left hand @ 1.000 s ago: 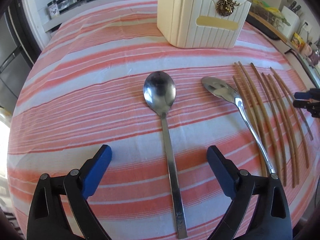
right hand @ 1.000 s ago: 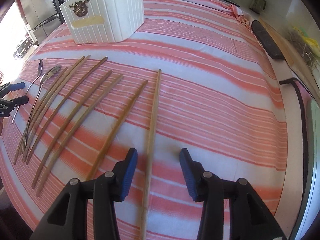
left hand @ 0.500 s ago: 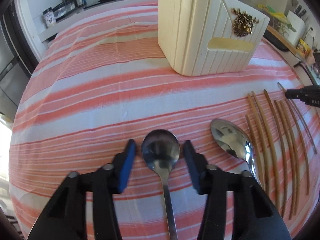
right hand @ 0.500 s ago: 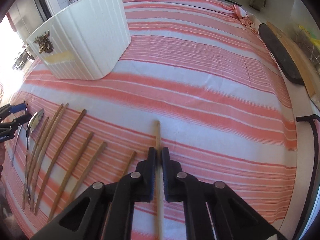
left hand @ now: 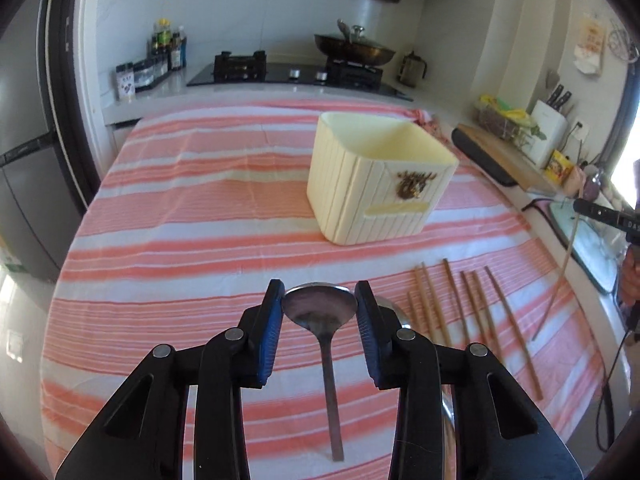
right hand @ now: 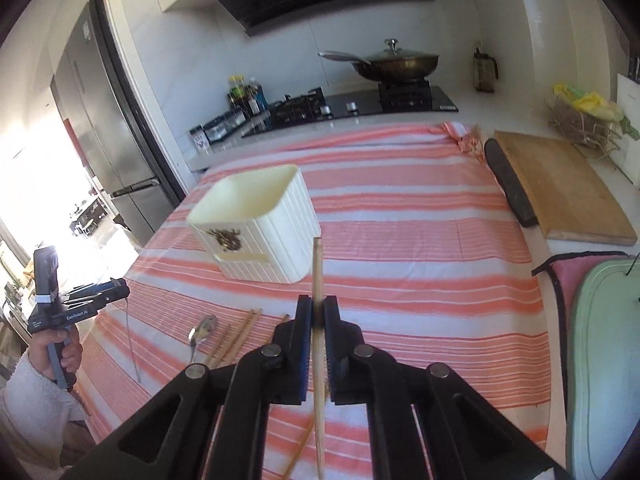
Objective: Organize utensils
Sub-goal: 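Carry the spoon and chopstick into the cream caddy and release both, then move the left tool back toward the second metal spoon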
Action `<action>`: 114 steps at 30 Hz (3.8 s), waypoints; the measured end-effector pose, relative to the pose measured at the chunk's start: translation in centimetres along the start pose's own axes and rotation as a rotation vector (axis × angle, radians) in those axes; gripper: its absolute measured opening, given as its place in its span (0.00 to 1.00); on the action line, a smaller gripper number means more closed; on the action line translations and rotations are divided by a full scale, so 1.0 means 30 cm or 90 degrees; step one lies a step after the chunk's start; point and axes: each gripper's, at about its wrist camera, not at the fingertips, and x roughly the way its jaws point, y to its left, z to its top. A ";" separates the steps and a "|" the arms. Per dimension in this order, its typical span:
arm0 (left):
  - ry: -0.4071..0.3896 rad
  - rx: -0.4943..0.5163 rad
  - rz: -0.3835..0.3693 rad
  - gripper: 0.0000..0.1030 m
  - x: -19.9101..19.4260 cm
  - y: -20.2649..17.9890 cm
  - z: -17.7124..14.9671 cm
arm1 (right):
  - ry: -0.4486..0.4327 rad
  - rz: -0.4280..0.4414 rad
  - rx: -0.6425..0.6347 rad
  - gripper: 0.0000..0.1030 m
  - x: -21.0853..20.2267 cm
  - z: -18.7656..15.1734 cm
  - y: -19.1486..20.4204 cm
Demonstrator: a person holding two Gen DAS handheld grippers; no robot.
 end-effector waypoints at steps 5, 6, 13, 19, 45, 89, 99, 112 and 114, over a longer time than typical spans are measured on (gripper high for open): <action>-0.030 0.005 -0.021 0.35 -0.090 -0.023 0.028 | -0.052 -0.005 -0.018 0.06 -0.116 0.008 0.075; -0.034 0.005 -0.024 0.35 -0.101 -0.026 0.036 | -0.058 -0.007 -0.022 0.06 -0.125 0.012 0.090; -0.061 0.005 -0.054 0.35 -0.181 -0.037 0.173 | -0.103 -0.012 -0.049 0.06 -0.153 0.114 0.162; -0.176 0.019 -0.048 0.35 -0.294 -0.080 0.441 | -0.180 -0.010 -0.071 0.06 -0.166 0.313 0.243; 0.054 -0.064 0.024 0.35 0.504 -0.045 0.604 | 0.023 -0.035 -0.015 0.07 0.577 0.496 0.196; 0.092 -0.076 0.171 0.96 0.314 0.011 -0.247 | 0.065 -0.221 0.046 0.38 0.118 -0.538 -0.092; 0.100 -0.062 0.190 0.99 0.321 0.000 -0.248 | 0.086 -0.241 0.037 0.43 0.141 -0.541 -0.082; 0.041 -0.040 0.125 0.99 0.261 -0.271 -0.224 | 0.086 -0.244 0.035 0.43 0.142 -0.540 -0.082; 0.043 -0.020 0.140 0.99 0.290 -0.304 -0.217 | 0.086 -0.242 0.036 0.43 0.141 -0.540 -0.082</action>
